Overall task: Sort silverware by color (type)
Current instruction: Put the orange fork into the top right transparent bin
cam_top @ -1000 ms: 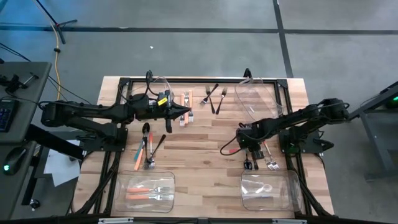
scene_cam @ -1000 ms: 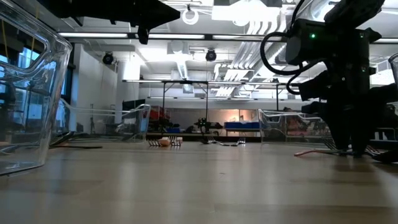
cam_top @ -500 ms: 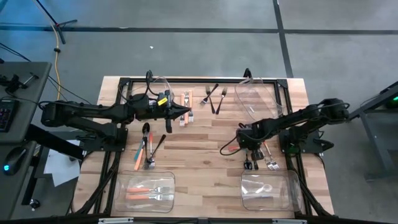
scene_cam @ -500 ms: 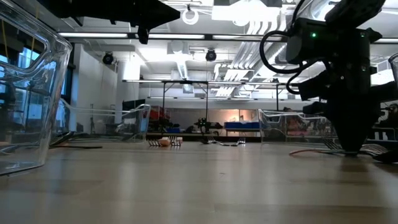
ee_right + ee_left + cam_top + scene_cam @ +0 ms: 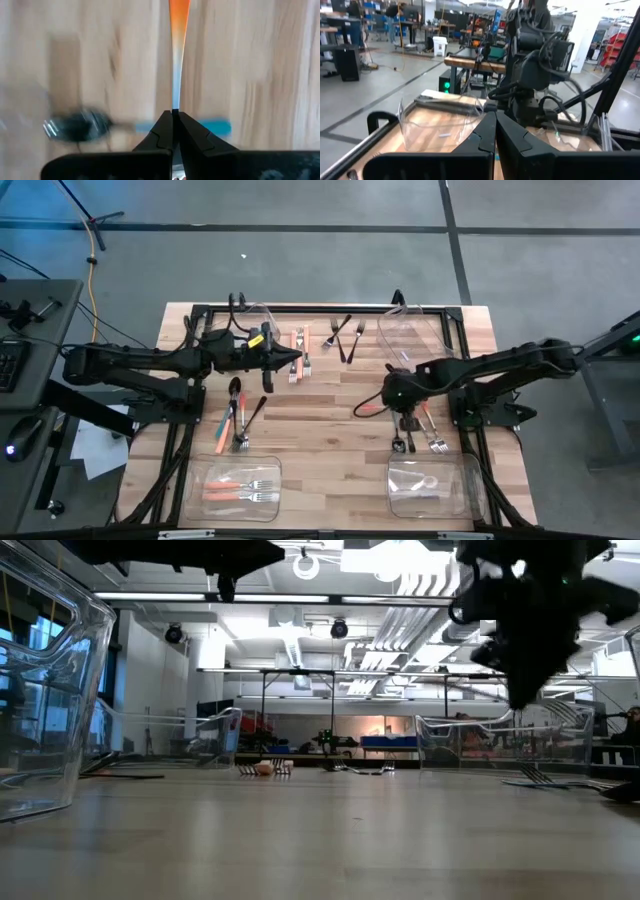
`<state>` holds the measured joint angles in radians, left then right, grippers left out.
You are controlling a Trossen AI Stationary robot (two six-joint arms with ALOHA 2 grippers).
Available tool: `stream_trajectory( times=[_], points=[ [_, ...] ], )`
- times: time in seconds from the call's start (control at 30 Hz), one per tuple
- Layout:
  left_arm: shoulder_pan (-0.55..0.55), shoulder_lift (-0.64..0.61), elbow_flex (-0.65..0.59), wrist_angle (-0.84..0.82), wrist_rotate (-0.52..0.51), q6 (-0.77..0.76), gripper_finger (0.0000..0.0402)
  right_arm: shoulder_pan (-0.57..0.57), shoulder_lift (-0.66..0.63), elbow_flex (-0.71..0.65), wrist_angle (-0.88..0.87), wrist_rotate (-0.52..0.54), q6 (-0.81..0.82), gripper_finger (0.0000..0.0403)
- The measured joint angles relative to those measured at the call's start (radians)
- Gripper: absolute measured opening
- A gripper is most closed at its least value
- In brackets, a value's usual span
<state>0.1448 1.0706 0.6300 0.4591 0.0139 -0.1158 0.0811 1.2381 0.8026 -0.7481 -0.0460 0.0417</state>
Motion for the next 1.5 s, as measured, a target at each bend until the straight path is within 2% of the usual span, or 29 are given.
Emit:
stream_trajectory(
  times=[0.13, 0.23, 0.4, 0.53, 0.67, 0.9, 1.5],
  points=[
    [0.0, -0.04, 0.0, -0.008, 0.0, 0.005, 0.0, 0.0, -0.034, -0.069, 0.264, -0.078, 0.058, 0.0001],
    [0.0, -0.063, 0.0, -0.036, 0.0, 0.005, 0.0, 0.0, -0.027, -0.15, 0.556, -0.085, 0.115, 0.0001],
    [0.0, -0.073, 0.0, -0.05, -0.018, -0.005, 0.0, -0.033, 0.051, -0.247, 1.06, 0.019, 0.191, 0.0001],
    [0.0, -0.062, 0.0, -0.048, -0.022, -0.015, 0.0, -0.078, 0.131, -0.227, 1.269, 0.045, 0.212, 0.0],
    [0.0, -0.06, -0.001, -0.04, -0.022, -0.031, 0.0, -0.113, 0.169, -0.142, 1.306, 0.034, 0.203, 0.0],
    [0.0, -0.058, -0.001, -0.009, 0.005, -0.064, 0.0, -0.157, 0.176, -0.034, 1.306, -0.061, 0.159, 0.0],
    [-0.002, -0.059, -0.001, -0.005, 0.007, -0.064, 0.0, -0.175, 0.174, -0.026, 1.303, -0.076, 0.169, 0.0]
  ],
)
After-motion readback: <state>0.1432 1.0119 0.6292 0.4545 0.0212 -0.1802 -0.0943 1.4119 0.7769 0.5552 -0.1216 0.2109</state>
